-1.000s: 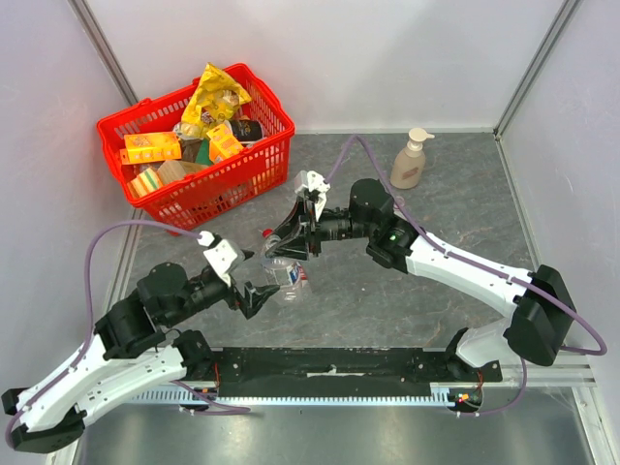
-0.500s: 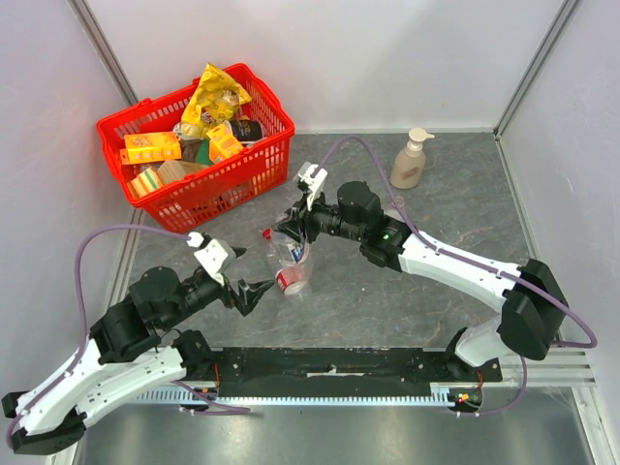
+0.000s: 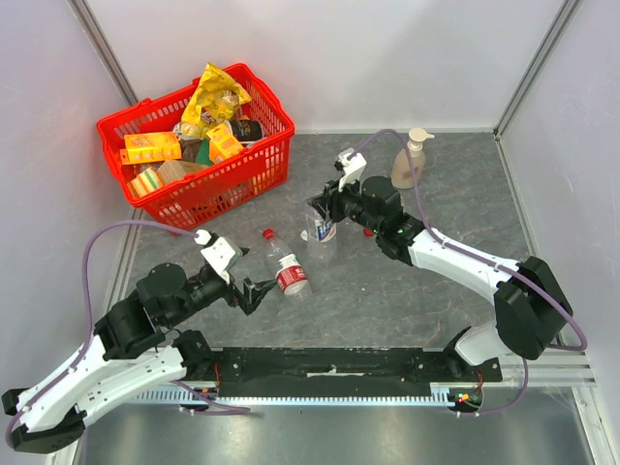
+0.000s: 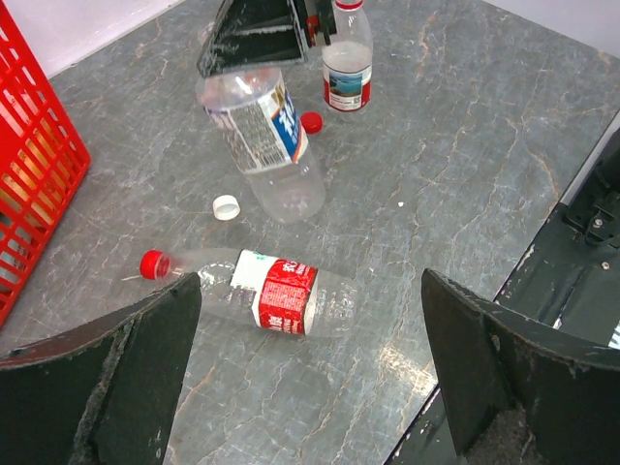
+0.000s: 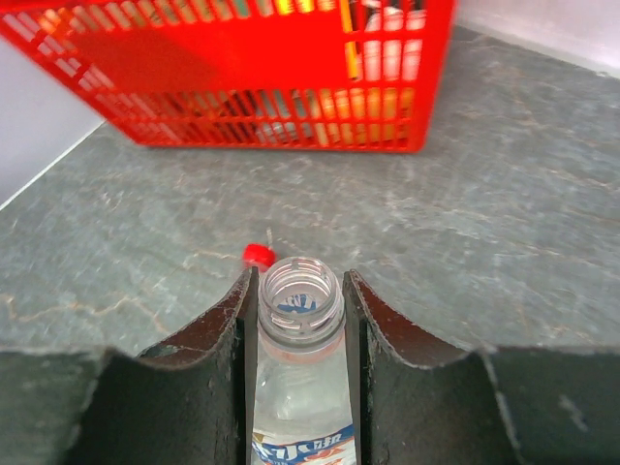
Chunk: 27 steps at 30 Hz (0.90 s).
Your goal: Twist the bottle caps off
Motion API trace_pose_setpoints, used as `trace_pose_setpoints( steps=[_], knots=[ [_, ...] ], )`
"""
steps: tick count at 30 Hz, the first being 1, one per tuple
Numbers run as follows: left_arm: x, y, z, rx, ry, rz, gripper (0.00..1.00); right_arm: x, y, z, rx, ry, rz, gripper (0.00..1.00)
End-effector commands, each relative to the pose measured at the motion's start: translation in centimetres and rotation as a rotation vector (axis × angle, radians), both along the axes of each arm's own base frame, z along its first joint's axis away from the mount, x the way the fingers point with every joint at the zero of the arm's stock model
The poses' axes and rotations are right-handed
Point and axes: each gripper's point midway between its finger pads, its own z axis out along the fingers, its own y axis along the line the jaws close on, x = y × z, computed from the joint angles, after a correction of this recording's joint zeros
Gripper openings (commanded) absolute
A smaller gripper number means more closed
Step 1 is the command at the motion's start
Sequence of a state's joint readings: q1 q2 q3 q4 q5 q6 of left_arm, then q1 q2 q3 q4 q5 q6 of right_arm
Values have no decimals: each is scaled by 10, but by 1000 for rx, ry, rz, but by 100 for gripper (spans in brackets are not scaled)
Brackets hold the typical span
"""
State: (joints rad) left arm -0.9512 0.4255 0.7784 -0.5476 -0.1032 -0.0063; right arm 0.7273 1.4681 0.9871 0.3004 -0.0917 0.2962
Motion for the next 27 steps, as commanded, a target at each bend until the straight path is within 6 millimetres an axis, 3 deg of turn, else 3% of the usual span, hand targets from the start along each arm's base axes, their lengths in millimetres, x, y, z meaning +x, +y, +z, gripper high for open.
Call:
trace_pose_setpoints(
  steps=[1, 10, 27],
  knots=[
    [2, -3, -1, -4, 4, 1, 100, 16, -18, 45, 132, -103, -64, 0],
    [2, -7, -6, 16, 15, -12, 100, 38, -36, 51, 118, -161, -180, 0],
    [-2, -12, -10, 29, 31, -45, 100, 70, -47, 19, 77, -197, -322, 0]
  ],
)
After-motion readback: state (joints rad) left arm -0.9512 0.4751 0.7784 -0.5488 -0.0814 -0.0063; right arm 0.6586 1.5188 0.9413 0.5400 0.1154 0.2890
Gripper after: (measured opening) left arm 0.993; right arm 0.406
